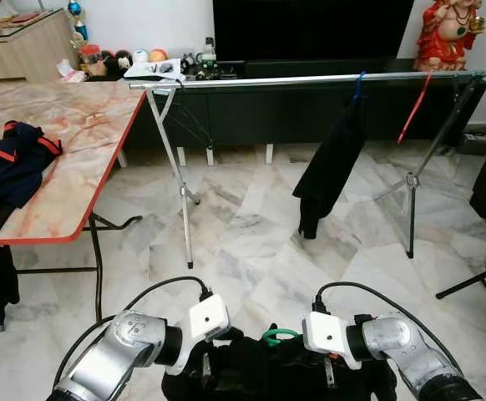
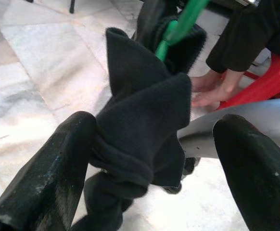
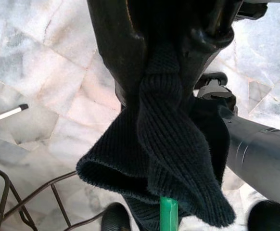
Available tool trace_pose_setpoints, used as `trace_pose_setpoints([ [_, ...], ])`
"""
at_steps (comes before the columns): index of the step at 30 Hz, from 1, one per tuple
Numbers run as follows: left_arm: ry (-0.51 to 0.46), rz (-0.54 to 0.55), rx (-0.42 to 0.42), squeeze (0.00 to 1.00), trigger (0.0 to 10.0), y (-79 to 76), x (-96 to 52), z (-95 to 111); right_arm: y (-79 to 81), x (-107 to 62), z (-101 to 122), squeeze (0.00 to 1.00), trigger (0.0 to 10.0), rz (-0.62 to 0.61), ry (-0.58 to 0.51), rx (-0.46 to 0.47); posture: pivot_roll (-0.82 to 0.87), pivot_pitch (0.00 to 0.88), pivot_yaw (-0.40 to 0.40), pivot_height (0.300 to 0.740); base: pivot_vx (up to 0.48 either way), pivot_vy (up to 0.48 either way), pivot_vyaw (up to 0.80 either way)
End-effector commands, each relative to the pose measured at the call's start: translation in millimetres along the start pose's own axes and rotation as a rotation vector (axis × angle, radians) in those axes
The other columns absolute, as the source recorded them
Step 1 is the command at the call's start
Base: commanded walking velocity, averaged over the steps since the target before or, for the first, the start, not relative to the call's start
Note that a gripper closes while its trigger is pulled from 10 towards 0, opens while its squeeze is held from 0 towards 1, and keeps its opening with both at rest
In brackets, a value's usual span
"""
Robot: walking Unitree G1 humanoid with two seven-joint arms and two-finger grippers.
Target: Hang hanger
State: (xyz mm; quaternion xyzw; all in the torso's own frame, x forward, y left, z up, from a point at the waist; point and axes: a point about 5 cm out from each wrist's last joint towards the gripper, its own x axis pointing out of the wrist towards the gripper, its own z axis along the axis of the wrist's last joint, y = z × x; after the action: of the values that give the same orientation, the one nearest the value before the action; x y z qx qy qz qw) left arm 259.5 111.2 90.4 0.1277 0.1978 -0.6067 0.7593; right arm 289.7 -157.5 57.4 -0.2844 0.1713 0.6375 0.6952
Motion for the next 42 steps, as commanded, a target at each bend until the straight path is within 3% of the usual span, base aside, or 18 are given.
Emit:
trace_pose_setpoints([
  [1,0.006,0.032,0.005,0.00,10.0,5.0,-0.1,-1.2,-6.2,0.6,12.1,0.00,0.0,-0.011,-0.051,-0.035,0.11,0.039,0.008,0.740,0.000,0.000,0.00],
  [11,-0.001,0.022,-0.009,0.00,10.0,6.6,6.0,-2.9,-9.8,1.4,29.9,0.00,0.0,0.016,-0.131,-0.062,0.11,0.036,0.009,0.740,0.000,0.000,0.00],
  [12,-0.002,0.020,-0.010,0.00,9.1,6.6,7.1,-3.1,-9.2,1.9,33.1,0.00,0.0,0.030,-0.145,-0.071,0.11,0.035,0.009,0.740,0.000,0.000,0.00],
  [13,-0.003,0.020,-0.011,0.00,9.1,6.6,7.4,-3.2,-8.9,2.2,34.1,0.00,0.0,0.036,-0.148,-0.074,0.11,0.035,0.009,0.740,0.000,0.000,0.00],
  [14,-0.003,0.019,-0.012,0.00,8.5,6.6,7.7,-3.3,-8.7,2.4,34.8,0.00,0.0,0.039,-0.150,-0.076,0.11,0.035,0.009,0.740,0.000,0.000,0.00],
  [15,-0.006,0.019,-0.014,0.00,6.3,6.6,8.5,-3.5,-8.9,2.4,35.5,0.00,0.0,0.038,-0.152,-0.077,0.10,0.034,0.008,0.740,0.000,0.000,0.00],
  [16,-0.007,0.020,-0.014,0.00,6.3,6.7,9.2,-3.5,-9.2,2.4,35.9,0.00,0.0,0.037,-0.154,-0.077,0.10,0.033,0.008,0.740,0.000,0.000,0.00],
  [17,-0.014,0.018,-0.020,0.00,1.6,6.4,9.9,-3.2,-9.3,2.5,36.2,0.00,0.0,0.036,-0.155,-0.077,0.10,0.032,0.008,0.740,0.000,0.000,0.00],
  [18,-0.019,0.016,-0.024,0.00,1.6,6.1,10.3,-2.9,-9.4,2.5,36.3,0.00,0.0,0.037,-0.155,-0.078,0.10,0.032,0.008,0.740,0.000,0.000,0.00],
  [19,-0.025,0.014,-0.028,0.00,0.0,5.7,11.2,-2.5,-9.2,2.4,36.6,0.00,0.0,0.037,-0.156,-0.077,0.10,0.031,0.007,0.740,0.000,0.000,0.00],
  [42,-0.017,0.051,-0.030,0.00,0.0,11.0,8.5,-4.0,-10.2,0.8,33.5,0.00,0.0,0.006,-0.129,-0.036,0.10,0.035,0.009,0.740,0.000,0.000,0.00],
])
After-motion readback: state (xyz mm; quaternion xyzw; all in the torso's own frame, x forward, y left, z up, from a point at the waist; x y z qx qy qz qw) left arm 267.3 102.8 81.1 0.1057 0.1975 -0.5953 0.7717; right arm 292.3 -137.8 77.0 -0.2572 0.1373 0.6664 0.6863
